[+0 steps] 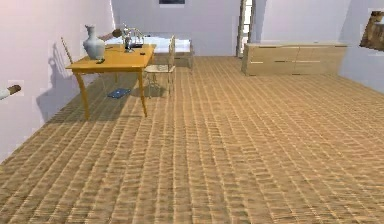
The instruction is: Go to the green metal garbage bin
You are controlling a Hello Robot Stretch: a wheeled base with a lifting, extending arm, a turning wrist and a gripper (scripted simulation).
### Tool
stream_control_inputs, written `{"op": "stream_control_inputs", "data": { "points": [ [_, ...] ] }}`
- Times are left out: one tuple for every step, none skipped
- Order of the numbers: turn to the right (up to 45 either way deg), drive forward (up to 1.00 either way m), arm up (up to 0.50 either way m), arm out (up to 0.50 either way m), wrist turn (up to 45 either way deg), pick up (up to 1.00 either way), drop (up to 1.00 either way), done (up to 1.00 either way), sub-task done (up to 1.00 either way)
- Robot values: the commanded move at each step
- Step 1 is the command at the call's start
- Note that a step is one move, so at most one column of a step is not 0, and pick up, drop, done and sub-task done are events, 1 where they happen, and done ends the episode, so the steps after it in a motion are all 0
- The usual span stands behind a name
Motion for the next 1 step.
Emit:
{"op": "stream_control_inputs", "data": {
  "points": [
    [0.0,0.2,0.0,0.0,0.0,0.0,0.0,0.0,0.0]
  ]
}}
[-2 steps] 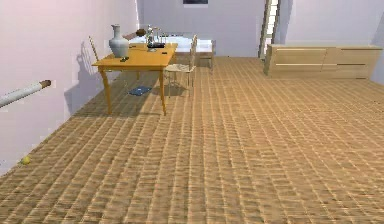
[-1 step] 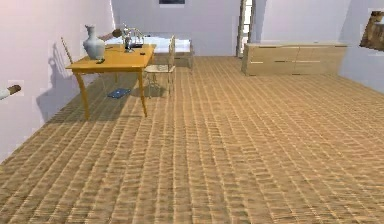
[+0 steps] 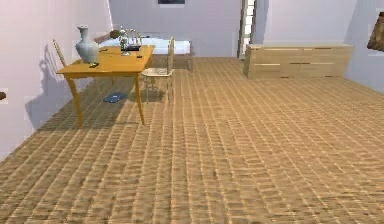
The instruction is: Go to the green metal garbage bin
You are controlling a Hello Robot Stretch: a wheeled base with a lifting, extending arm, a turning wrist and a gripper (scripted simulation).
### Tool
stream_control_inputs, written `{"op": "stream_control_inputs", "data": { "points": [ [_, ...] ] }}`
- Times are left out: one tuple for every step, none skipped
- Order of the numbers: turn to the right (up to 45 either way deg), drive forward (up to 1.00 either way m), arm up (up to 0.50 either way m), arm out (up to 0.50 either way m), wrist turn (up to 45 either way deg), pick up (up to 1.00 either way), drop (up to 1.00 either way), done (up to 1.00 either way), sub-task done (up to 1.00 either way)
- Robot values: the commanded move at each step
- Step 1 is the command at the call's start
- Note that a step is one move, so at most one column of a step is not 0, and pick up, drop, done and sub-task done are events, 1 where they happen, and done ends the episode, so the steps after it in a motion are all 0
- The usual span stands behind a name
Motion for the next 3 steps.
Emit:
{"op": "stream_control_inputs", "data": {
  "points": [
    [9.0,0.0,0.0,0.0,0.0,0.0,0.0,0.0,0.0],
    [0.0,1.0,0.0,0.0,0.0,0.0,0.0,0.0,0.0],
    [0.0,1.0,0.0,0.0,0.0,0.0,0.0,0.0,0.0]
  ]
}}
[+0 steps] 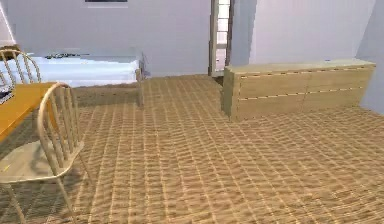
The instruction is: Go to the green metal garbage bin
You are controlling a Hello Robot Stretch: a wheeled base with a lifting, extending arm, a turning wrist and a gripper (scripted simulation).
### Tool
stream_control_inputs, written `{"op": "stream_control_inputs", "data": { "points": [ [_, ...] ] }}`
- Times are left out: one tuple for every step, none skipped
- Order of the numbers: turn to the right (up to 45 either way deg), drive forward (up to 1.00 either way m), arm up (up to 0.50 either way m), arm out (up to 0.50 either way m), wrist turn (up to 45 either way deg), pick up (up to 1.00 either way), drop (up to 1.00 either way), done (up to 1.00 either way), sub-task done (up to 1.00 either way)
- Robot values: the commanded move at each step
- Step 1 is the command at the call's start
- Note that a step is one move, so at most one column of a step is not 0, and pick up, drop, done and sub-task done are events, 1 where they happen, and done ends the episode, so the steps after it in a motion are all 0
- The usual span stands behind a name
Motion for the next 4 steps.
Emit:
{"op": "stream_control_inputs", "data": {
  "points": [
    [0.0,1.0,0.0,0.0,0.0,0.0,0.0,0.0,0.0],
    [0.0,1.0,0.0,0.0,0.0,0.0,0.0,0.0,0.0],
    [0.0,0.6,0.0,0.0,0.0,0.0,0.0,0.0,0.0],
    [12.0,0.0,0.0,0.0,0.0,0.0,0.0,0.0,0.0]
  ]
}}
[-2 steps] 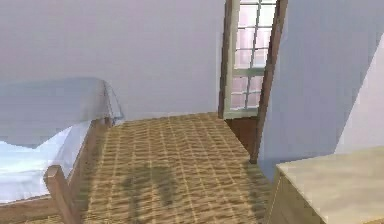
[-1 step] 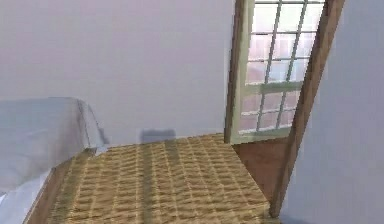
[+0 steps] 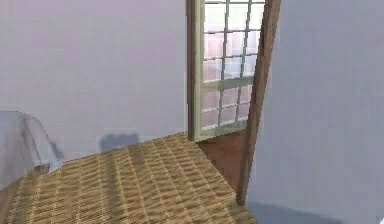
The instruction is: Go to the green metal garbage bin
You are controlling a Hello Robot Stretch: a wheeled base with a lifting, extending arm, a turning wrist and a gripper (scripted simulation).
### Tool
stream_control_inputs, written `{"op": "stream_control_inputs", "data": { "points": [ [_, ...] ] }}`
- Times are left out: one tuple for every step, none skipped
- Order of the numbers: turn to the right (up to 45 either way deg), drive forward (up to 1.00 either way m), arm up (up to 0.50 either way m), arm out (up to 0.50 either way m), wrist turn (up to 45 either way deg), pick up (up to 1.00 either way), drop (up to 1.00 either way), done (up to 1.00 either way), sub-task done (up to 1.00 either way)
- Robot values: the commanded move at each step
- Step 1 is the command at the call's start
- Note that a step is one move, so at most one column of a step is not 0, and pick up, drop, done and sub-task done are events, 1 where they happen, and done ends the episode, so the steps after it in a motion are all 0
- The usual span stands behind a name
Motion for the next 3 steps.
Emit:
{"op": "stream_control_inputs", "data": {
  "points": [
    [0.0,1.0,0.0,0.0,0.0,0.0,0.0,0.0,0.0],
    [6.0,0.0,0.0,0.0,0.0,0.0,0.0,0.0,0.0],
    [0.0,0.35,0.0,0.0,0.0,0.0,0.0,0.0,0.0]
  ]
}}
